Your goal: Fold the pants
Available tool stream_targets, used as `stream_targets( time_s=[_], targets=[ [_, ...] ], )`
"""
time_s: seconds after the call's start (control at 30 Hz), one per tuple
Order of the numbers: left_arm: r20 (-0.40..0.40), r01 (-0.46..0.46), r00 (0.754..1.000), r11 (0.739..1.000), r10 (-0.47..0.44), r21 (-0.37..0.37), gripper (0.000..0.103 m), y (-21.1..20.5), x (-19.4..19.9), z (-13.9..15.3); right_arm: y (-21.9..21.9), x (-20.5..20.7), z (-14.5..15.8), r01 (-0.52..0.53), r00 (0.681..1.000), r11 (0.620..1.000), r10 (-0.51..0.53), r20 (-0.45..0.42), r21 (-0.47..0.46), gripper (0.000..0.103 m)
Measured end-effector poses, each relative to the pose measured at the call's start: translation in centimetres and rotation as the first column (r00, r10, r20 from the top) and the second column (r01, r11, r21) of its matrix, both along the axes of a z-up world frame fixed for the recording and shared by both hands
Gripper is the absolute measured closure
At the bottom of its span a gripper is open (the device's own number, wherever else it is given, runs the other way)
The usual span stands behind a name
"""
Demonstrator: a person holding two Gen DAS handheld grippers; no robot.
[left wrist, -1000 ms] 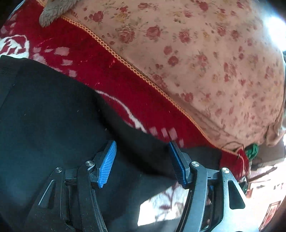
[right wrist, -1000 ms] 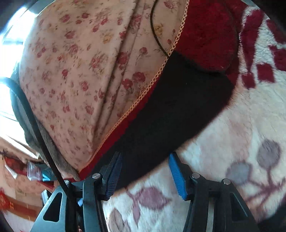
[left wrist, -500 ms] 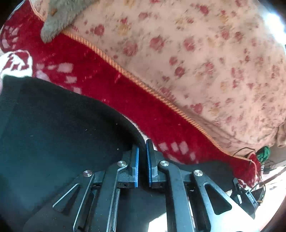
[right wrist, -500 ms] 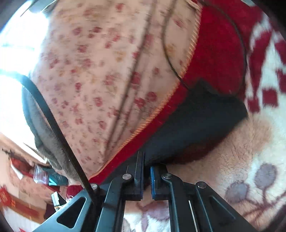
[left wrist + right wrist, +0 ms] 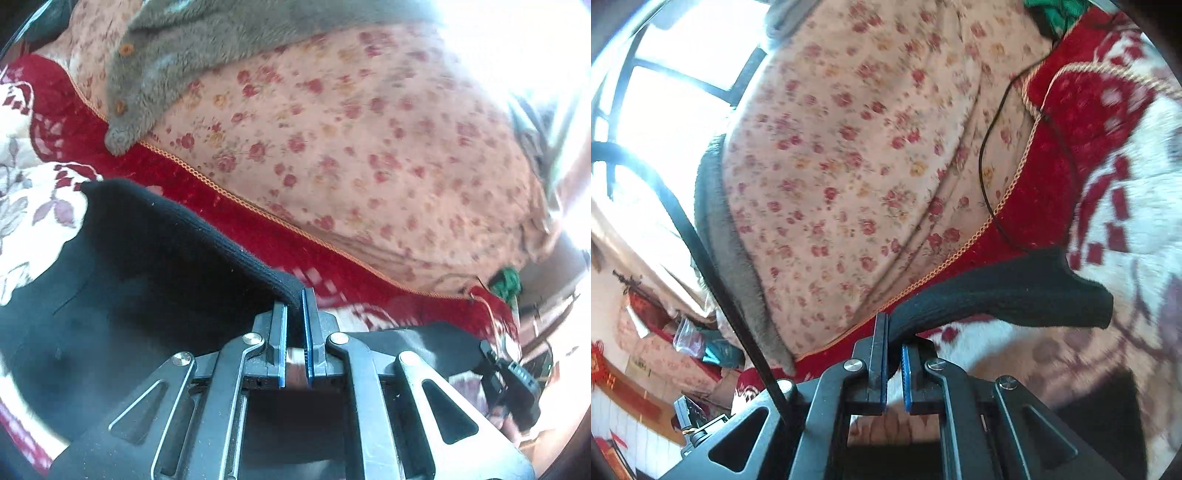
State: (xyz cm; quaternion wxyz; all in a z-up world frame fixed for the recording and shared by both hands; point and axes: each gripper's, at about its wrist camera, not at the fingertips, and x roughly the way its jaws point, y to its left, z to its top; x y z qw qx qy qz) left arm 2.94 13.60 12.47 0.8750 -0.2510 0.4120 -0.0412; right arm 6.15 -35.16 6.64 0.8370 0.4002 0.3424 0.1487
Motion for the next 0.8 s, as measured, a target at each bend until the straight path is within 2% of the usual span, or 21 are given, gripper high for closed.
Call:
stream_targets(
  time_s=[0.13, 0.2, 0.3, 0.37, 0.43, 0.63, 0.8],
  targets=[
    [0.033, 0.017, 0.999, 0.998, -0.019, 0.058, 0.097, -0.9, -5.6, -0.8, -0.1, -5.5, 0.0, -0.023, 1.000, 0.999, 0.023, 0.002, -0.037, 0.098],
    [0.021, 0.017, 1.000, 0.994, -0.020, 0.112, 0.097, -1.4, -8.2, -2.7, 0.2, -8.2, -1.3, -0.037, 0.999, 0.997, 0.035, -0.026, -0.073, 0.098],
    [-0.044, 0.032, 0.999, 0.986, -0.026, 0.163, 0.097, -2.2, -9.6, -5.9, 0.6, -10.6, -5.0, -0.050, 0.993, 0.988, 0.035, -0.109, -0.145, 0.098],
    [-0.080, 0.024, 0.997, 0.984, -0.010, 0.175, 0.097, -2.5, -9.9, -7.7, 0.2, -11.3, -6.9, -0.032, 0.990, 0.990, 0.013, -0.141, -0.136, 0.098],
    [-0.093, 0.019, 0.996, 0.985, -0.003, 0.169, 0.097, -2.4, -10.0, -8.3, -0.3, -11.7, -8.4, -0.009, 0.988, 0.997, -0.004, -0.154, -0.080, 0.098],
    [-0.068, 0.009, 0.998, 0.986, 0.002, 0.166, 0.097, -2.2, -10.2, -7.7, -2.0, -11.5, -9.4, 0.029, 0.983, 0.999, -0.023, -0.182, 0.032, 0.095],
    [-0.059, 0.010, 0.998, 0.985, 0.000, 0.170, 0.097, -2.3, -10.9, -7.7, -1.3, -12.3, -6.6, 0.016, 0.994, 0.993, -0.028, -0.105, -0.115, 0.097]
  ],
)
